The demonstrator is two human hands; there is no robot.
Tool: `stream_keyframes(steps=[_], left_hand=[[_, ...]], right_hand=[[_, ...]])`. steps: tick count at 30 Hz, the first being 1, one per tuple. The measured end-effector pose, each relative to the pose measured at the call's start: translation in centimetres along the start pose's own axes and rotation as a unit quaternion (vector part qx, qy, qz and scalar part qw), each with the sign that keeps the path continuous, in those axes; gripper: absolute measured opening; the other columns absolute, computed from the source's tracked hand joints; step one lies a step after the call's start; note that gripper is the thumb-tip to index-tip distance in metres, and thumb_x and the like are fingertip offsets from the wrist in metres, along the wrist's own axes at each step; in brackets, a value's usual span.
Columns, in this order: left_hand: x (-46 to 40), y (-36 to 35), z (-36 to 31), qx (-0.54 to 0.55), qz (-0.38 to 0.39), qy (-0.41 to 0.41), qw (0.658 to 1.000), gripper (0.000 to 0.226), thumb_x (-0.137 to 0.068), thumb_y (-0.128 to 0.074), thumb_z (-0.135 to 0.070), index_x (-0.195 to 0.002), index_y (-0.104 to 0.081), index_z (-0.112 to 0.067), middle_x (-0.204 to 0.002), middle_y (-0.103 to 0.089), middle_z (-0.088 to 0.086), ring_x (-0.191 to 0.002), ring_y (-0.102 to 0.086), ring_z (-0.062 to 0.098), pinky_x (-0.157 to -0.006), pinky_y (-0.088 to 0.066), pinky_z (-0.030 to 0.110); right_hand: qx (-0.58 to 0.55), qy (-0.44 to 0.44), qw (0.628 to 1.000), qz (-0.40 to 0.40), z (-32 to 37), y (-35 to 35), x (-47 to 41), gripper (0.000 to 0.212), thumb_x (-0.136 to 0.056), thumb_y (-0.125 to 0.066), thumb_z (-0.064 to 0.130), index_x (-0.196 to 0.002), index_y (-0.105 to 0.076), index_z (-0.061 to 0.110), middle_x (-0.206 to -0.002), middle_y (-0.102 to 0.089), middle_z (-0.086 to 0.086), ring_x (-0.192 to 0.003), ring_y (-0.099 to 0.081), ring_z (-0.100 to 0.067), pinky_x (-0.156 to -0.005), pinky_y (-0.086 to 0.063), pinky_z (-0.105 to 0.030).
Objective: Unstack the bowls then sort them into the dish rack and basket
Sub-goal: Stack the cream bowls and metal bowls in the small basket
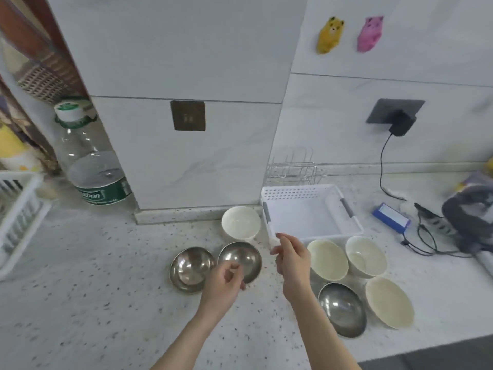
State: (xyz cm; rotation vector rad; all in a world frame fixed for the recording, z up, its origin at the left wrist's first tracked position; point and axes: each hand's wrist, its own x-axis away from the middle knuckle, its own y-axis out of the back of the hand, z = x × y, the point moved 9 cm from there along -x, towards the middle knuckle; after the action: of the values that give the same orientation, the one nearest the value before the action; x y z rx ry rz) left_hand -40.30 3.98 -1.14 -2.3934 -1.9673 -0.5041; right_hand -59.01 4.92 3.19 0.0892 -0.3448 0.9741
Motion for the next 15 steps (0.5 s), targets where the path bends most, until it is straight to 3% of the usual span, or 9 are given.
stream_keyframes(steps=[3,9,13,15], left_hand=[[-0.5,-4.8,-0.2,-0.014,0.044,0.019,0.999,0.011,-0.096,-0.058,-0.033,-0.092,-0.066,-0.025,-0.068,-0.072,-0.009,-0.049,-0.055,-0.005,-0.047,-0.039,0.009],[-1.5,-10.6,0.7,-0.062,0.121,0.067,0.988,0.017,-0.095,-0.056,-0.034,-0.106,-0.064,-0.022,-0.078,-0.075,-0.002,-0.045,-0.050,-0.004,-0.048,-0.040,0.017],[-2.0,-12.5,1.7,-0.090,0.156,0.104,0.978,0.027,-0.096,-0.053,-0.037,-0.116,-0.059,-0.021,-0.089,-0.073,-0.004,-0.061,-0.054,0.001,-0.057,-0.042,0.019],[-2.2,-13.3,2.1,-0.097,0.165,0.123,0.974,0.032,-0.095,-0.051,-0.039,-0.122,-0.054,-0.023,-0.093,-0.073,-0.005,-0.062,-0.052,0.004,-0.056,-0.042,0.018]], right_hand=[[-0.004,-0.013,0.999,-0.038,-0.3,4.8,-1.0,0.016,-0.095,-0.053,0.015,-0.098,-0.069,0.017,-0.055,-0.062,0.004,-0.039,-0.036,-0.006,-0.038,-0.031,-0.017],[-0.053,-0.012,0.978,-0.199,-2.0,14.2,-0.3,0.018,-0.094,-0.054,0.016,-0.099,-0.071,0.017,-0.059,-0.062,0.002,-0.050,-0.052,-0.005,-0.057,-0.040,-0.020],[-0.057,-0.016,0.958,-0.281,-3.4,18.9,1.0,0.017,-0.093,-0.052,0.021,-0.106,-0.063,0.027,-0.066,-0.065,0.001,-0.061,-0.054,-0.010,-0.061,-0.042,-0.026],[-0.050,-0.018,0.949,-0.310,-4.0,21.0,1.5,0.022,-0.093,-0.050,0.023,-0.112,-0.059,0.029,-0.070,-0.066,-0.001,-0.071,-0.058,-0.012,-0.071,-0.046,-0.029]])
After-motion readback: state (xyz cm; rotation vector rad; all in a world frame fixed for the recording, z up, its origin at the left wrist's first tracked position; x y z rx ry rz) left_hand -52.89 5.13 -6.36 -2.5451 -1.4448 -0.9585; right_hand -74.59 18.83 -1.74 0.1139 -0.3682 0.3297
